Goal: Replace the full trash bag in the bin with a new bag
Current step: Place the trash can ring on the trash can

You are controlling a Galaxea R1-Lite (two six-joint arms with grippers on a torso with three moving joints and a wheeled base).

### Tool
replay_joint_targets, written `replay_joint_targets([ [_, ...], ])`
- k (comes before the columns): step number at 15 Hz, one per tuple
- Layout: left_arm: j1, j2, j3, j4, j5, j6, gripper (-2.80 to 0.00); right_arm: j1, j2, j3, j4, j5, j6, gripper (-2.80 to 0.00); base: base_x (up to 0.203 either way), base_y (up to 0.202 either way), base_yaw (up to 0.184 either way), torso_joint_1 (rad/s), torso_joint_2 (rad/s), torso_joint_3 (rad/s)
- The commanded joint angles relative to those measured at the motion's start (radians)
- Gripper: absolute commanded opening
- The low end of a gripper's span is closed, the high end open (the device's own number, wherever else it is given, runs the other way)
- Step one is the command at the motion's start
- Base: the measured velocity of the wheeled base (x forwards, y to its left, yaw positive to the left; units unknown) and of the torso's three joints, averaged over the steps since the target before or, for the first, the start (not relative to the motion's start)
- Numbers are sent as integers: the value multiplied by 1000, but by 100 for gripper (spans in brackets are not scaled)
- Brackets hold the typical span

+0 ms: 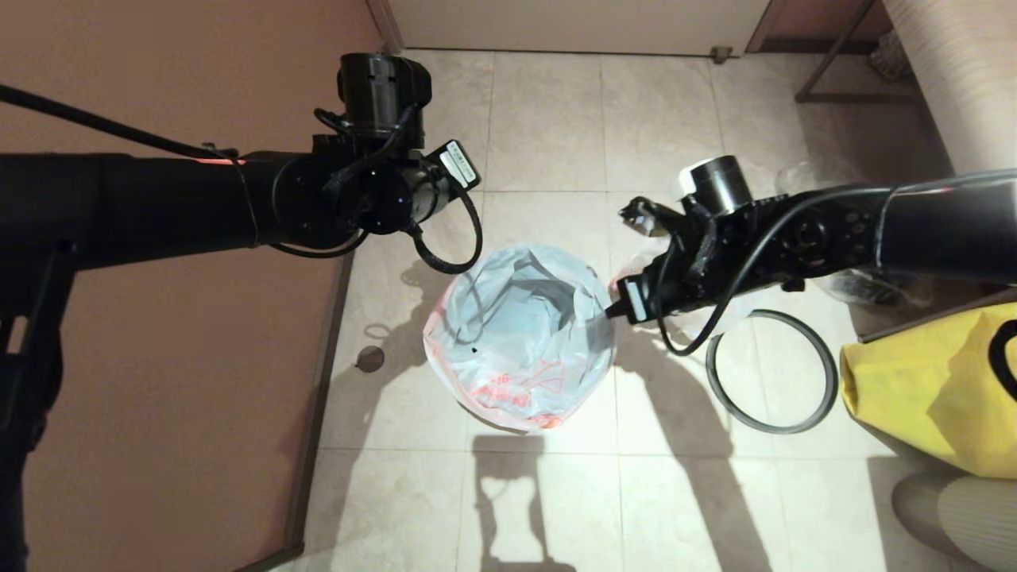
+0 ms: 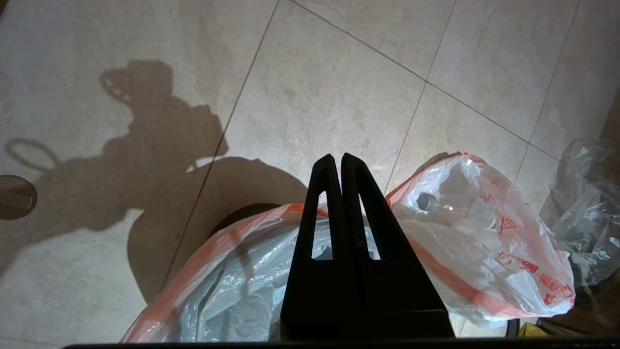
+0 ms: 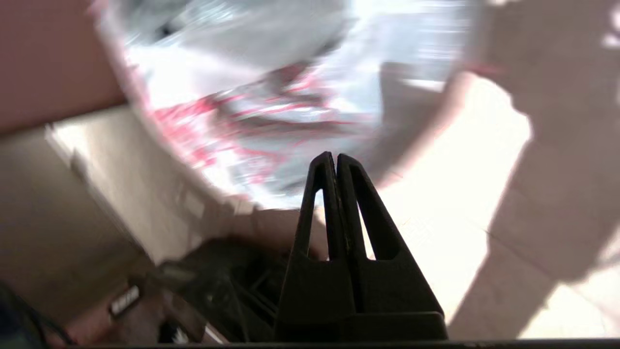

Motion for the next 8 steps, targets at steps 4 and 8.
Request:
replay_joint_targets([
  [4, 0, 14, -42, 67, 3, -7, -280, -355, 53, 60, 15, -33, 72, -280, 0, 0, 0, 0, 0, 0],
  [8, -18, 38, -42, 68, 4, -7, -280, -525, 277, 31, -8, -81, -29, -280, 0, 0, 0, 0, 0, 0],
])
